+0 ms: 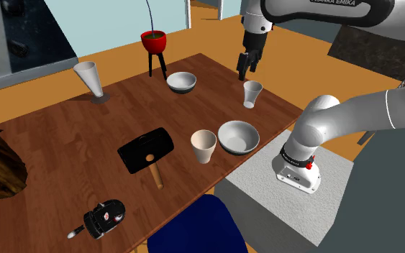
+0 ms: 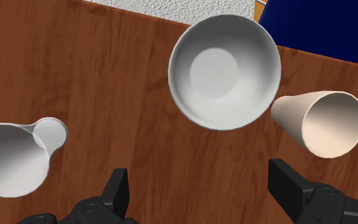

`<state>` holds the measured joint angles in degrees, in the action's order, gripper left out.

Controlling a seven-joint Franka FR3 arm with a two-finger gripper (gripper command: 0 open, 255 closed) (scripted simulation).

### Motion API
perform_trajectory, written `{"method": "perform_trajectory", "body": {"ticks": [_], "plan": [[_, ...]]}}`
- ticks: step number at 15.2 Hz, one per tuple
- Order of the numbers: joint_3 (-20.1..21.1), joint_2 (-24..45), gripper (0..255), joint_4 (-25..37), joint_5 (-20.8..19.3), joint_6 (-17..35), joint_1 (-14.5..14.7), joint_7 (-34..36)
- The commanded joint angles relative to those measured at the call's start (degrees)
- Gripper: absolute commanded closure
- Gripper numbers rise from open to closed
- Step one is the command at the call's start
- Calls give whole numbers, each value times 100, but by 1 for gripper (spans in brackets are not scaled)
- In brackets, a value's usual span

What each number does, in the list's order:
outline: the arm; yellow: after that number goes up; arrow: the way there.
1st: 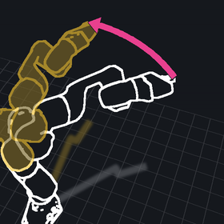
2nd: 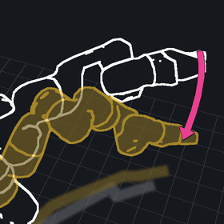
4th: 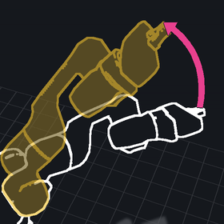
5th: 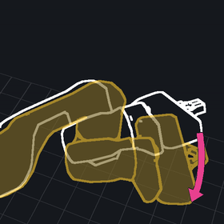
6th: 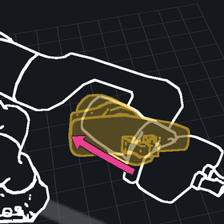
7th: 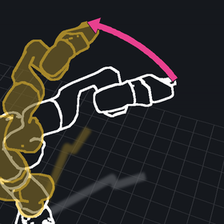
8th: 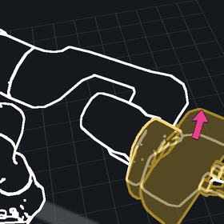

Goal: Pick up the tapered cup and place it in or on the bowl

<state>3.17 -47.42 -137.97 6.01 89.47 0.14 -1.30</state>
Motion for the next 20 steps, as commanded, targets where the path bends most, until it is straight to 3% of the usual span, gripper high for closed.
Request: {"method": "perform_trajectory", "body": {"ticks": [1, 11, 20], "plan": [[0, 0, 0, 0, 0, 0, 0, 0], [1163, -307, 0, -1478, 1102, 1716, 409, 1210], [2570, 575, 0, -2011, 2142, 3726, 759, 2279]]}}
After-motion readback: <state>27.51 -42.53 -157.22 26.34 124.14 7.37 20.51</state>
